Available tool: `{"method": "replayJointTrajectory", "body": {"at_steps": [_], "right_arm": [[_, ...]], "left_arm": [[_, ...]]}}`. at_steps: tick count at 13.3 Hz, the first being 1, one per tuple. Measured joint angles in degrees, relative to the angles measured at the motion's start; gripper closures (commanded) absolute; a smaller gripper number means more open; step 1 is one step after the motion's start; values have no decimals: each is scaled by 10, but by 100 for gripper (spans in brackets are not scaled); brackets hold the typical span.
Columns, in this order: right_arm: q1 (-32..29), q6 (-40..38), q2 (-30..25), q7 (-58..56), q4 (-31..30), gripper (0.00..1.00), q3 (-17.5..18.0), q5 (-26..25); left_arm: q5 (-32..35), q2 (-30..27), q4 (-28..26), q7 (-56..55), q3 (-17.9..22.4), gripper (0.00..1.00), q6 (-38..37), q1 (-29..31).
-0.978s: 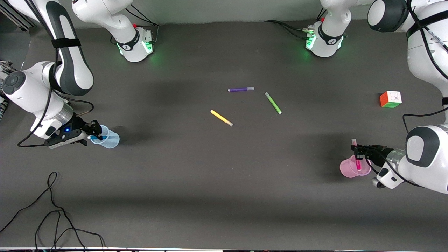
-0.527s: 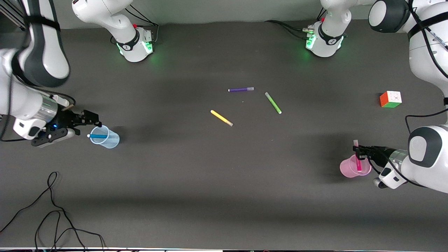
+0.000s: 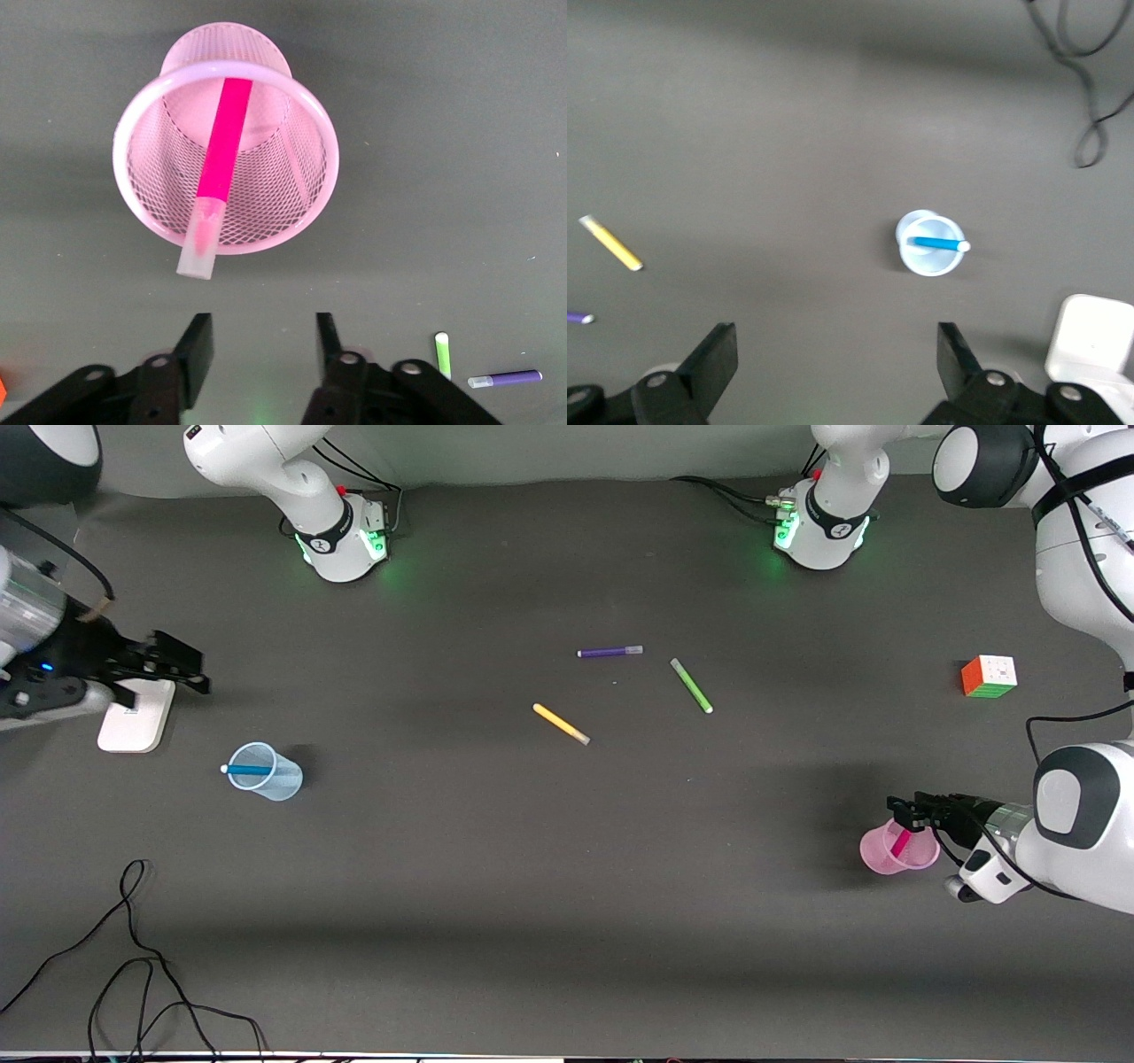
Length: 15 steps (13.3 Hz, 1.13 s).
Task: Place pink and blue markers in matching cups
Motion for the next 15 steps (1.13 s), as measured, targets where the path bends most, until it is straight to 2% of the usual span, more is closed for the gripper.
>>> {"method": "replayJointTrajectory", "body": {"at_steps": [3, 6, 11, 15], "right_arm": [[3, -3, 0, 32, 6, 0, 0, -8], [9, -5, 3, 57, 4, 0, 0, -2], [10, -3, 5, 59, -14, 0, -2, 4], [10, -2, 5, 59, -14, 0, -3, 4]], "left_arm": [[42, -22, 10, 0, -9, 0, -3, -6], [60, -118, -13, 0, -12, 0, -15, -26], [82, -334, -152, -21, -13, 0, -2, -43], [84, -462, -266, -31, -13, 0, 47, -48]]}}
